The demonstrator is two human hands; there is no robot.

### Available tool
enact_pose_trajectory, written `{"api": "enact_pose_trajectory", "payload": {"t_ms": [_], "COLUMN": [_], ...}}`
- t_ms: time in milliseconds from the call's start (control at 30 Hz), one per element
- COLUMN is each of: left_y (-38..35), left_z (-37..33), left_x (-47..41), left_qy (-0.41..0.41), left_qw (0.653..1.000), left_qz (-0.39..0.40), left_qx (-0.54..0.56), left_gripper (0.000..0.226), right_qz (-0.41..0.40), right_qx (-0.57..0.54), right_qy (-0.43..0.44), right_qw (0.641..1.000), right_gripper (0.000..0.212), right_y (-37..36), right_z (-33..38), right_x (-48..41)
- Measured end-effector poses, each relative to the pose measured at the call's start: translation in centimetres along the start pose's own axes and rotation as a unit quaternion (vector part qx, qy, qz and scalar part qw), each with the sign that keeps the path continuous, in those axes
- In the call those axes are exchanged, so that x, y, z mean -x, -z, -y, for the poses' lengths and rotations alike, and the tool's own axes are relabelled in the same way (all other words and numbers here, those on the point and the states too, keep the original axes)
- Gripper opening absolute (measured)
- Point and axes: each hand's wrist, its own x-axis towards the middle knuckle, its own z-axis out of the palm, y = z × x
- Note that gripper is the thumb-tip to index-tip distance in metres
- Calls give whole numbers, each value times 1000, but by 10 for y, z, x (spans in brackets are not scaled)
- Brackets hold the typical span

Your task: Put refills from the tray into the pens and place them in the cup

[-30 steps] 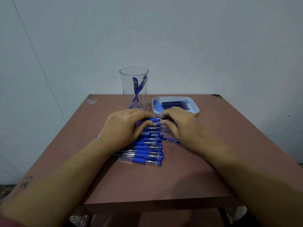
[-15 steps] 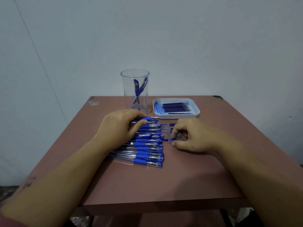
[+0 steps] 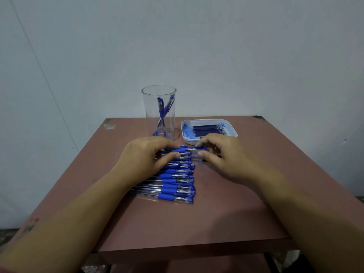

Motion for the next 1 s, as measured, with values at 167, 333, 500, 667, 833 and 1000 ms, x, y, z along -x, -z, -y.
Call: {"api": "enact_pose_trajectory", "payload": {"t_ms": [167,333,500,667,833,1000], "left_y": [-3,-8,-7,-3,25,49], "left_z": [-3,-4,-3,-12,6,42], "left_x": [0,2,3,-8,-20,-43], "left_qy": [-12,-30,-23,33,86,141], "left_qw": [1000,999,1000,995,993,988], "left_qz": [-13,-30,-19,-51,-70,-48], "left_qx": [7,10,8,75,30,-30], "left_gripper": [32,32,31,28,79,91], "right_qz": [-25,-42,-30,-55,-170,-260], "right_qx": [-16,-58,-76,-350,-394,-347], "right_qy": [29,21,19,-116,-128,-86], "right_qw": [999,997,996,928,894,897], "right_gripper": [10,8,8,8,16,15], "right_y": [-5,-13,-17,-10,24,57], "right_z": [2,5,5,21,31,34], "right_x": [0,0,0,-10,-48,-91]}}
